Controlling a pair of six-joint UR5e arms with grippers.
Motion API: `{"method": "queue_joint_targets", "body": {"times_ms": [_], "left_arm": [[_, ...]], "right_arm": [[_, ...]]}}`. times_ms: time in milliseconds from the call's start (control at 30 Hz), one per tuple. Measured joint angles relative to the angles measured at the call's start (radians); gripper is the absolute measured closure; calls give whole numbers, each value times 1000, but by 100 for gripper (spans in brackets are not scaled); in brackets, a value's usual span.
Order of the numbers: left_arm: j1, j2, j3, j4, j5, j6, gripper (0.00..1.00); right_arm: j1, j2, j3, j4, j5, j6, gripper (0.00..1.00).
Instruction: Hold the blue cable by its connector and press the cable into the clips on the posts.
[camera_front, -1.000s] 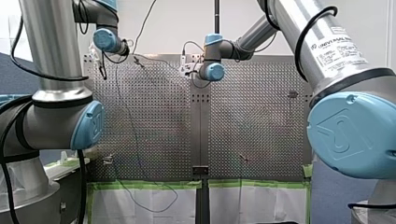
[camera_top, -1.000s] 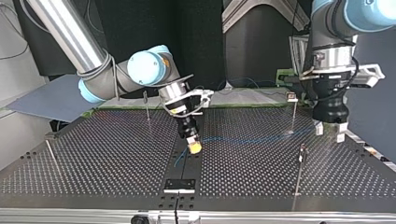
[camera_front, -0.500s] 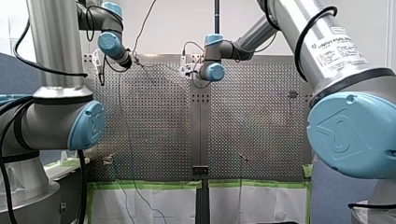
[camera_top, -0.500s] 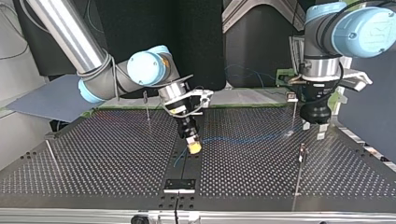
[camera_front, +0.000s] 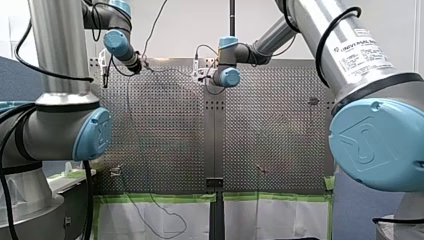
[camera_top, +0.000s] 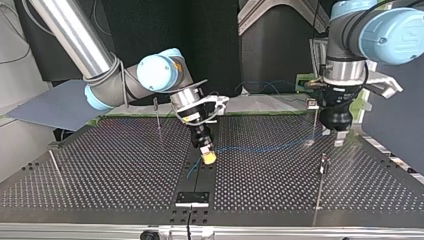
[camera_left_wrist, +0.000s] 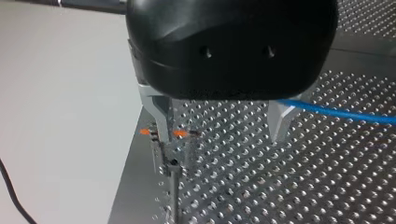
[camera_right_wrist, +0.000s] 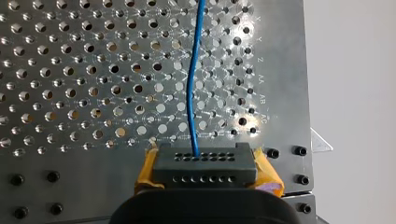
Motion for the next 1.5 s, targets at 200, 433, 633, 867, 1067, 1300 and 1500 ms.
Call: {"method": "queue_joint_targets", "body": {"times_ms": [200,433,633,867,1067,1300,1500], "left_arm": [[0,-3,34,28,45,44,0],[1,-5,45,46,54,49,0],[-3,-6,45,44,53,37,0],[-5,-18,46,46,50,32,0],[-5,-42,46,50,47,33,0],[-5,-51,45,52,47,36,0],[-3,-50,46,61,47,38,0]], "right_arm": [[0,0,0,0,0,0,100],[-2,1,1,0,0,0,100],[-2,1,1,0,0,0,100],[-1,2,1,0,0,0,100],[0,3,0,2,0,0,100],[0,3,0,5,0,0,100],[0,3,0,6,0,0,100]]}}
